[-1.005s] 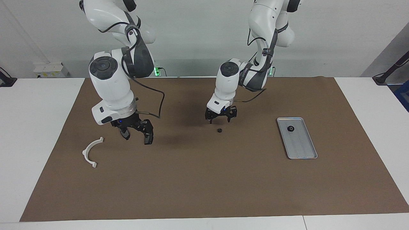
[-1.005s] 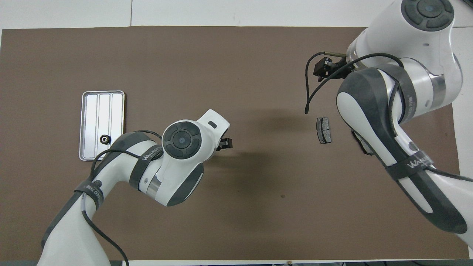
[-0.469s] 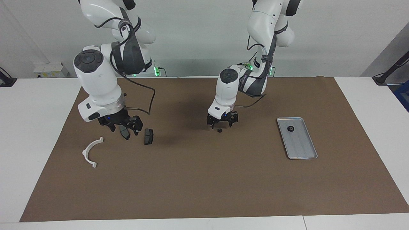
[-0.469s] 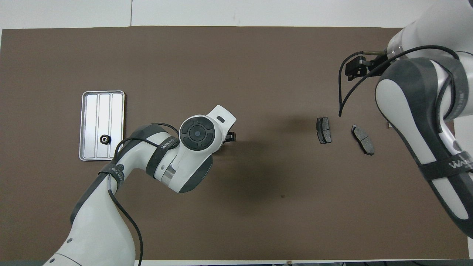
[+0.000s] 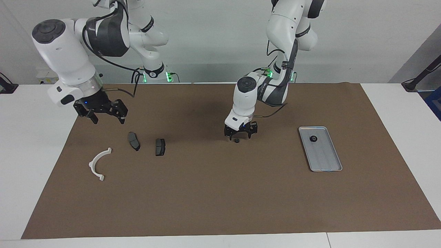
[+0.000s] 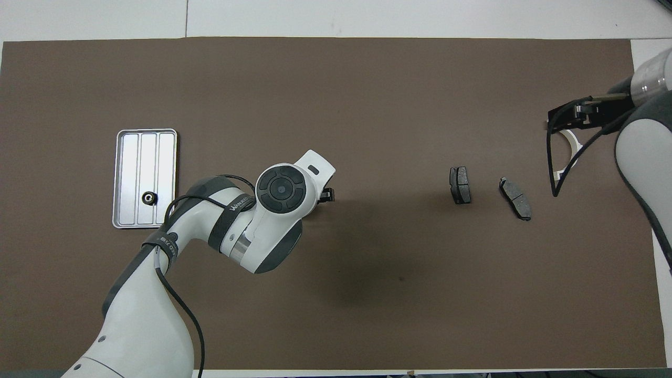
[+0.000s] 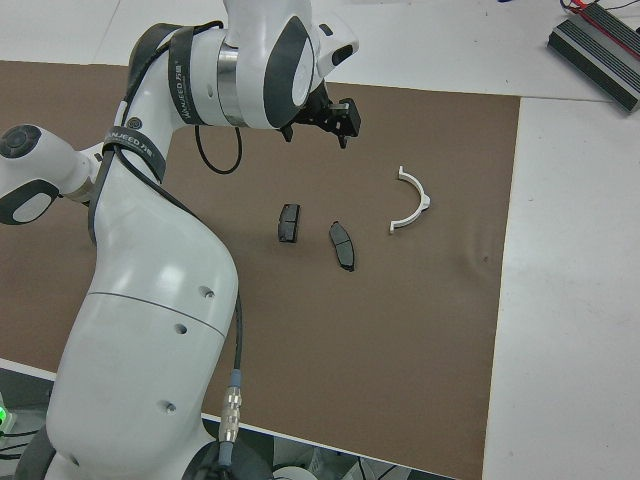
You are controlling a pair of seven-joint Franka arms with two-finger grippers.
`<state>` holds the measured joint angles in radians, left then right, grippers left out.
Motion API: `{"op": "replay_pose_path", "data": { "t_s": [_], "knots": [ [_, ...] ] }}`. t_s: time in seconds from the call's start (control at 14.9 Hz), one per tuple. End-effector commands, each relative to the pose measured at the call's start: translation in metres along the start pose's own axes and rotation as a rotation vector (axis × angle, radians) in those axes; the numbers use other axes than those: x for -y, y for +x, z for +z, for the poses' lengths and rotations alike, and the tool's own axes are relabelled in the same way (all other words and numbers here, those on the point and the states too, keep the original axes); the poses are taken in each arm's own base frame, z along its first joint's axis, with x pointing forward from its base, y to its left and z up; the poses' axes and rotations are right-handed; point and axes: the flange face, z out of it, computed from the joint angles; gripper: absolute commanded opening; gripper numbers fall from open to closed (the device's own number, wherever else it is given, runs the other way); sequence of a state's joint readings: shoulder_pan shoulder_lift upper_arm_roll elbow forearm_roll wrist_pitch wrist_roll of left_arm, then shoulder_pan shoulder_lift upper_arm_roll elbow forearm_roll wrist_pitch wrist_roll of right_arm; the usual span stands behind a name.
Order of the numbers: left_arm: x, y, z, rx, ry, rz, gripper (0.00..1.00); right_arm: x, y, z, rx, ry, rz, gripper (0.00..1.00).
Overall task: Pick bearing gear from pile to tray
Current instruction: 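Grasp the second bearing with the left gripper while the right gripper withdraws, then carry the second bearing to the tray with the left gripper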
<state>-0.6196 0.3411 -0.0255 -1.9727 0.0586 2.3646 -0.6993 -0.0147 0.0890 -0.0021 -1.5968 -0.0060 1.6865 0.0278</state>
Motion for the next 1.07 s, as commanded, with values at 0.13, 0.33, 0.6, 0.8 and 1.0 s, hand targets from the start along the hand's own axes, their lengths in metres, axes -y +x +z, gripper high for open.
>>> {"op": "replay_pose_path", "data": {
  "t_s": [0.13, 0.33, 0.6, 0.8, 1.0],
  "knots": [
    [-0.003, 0.003, 0.010, -0.021, 0.001, -0.019, 0.89, -0.002, -0.055, -0.053, -0.011, 0.027, -0.030, 1.00],
    [-0.004, 0.003, 0.011, -0.024, -0.002, -0.022, 0.83, -0.002, -0.079, -0.080, -0.016, 0.029, -0.032, 1.00],
    [-0.005, 0.005, 0.009, -0.035, -0.014, -0.048, 0.50, -0.002, -0.096, -0.092, 0.007, 0.029, -0.032, 1.00],
    [-0.004, 0.008, 0.008, -0.040, -0.017, -0.058, 0.00, -0.001, -0.097, -0.086, 0.026, 0.029, -0.032, 1.00],
    [-0.002, 0.017, 0.001, -0.051, -0.025, -0.066, 0.00, 0.000, -0.093, -0.073, 0.019, 0.029, -0.033, 1.00]
  ]
}}
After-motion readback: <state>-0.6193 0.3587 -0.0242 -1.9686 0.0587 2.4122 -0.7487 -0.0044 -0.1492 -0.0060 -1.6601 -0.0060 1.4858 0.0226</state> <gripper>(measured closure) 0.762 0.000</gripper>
